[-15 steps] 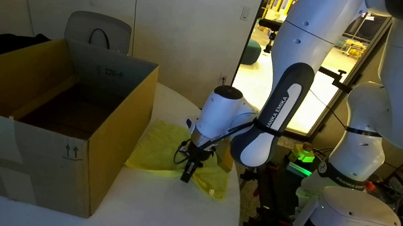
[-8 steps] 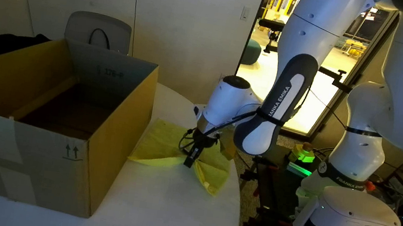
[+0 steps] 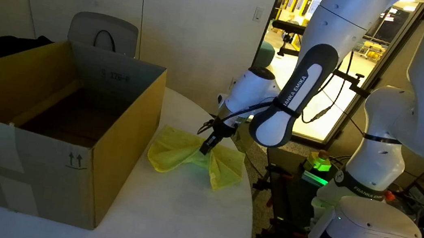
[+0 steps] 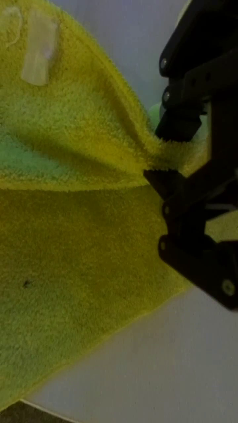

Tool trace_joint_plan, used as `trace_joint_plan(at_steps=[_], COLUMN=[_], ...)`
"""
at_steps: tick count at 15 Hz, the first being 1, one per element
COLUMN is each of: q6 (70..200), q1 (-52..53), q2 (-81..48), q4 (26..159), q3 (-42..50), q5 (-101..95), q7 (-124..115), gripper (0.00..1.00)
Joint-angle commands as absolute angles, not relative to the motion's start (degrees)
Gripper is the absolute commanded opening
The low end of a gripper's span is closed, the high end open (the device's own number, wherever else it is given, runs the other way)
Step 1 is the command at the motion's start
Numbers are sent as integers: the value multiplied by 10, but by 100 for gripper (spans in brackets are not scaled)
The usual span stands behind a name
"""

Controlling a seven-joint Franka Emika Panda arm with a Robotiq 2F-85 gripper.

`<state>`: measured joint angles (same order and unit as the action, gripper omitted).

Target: Put the marker on the yellow cloth, then fold it and put it in the box

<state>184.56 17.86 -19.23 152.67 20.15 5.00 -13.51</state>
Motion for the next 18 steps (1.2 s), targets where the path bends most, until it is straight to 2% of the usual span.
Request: trace_joint_plan(at_steps=[1, 11, 12, 13, 18], q6=[1862, 1821, 1817, 1816, 1817], q1=[188, 138, 130, 125, 129], q2=[-192, -232, -231, -232, -229], q4=[1540, 1523, 1523, 1523, 1530], q3=[229, 230, 224, 219, 220], q5=[96, 165, 165, 164, 162], q7=[-149, -214, -213, -214, -222], gripper=[9, 11, 36, 37, 75])
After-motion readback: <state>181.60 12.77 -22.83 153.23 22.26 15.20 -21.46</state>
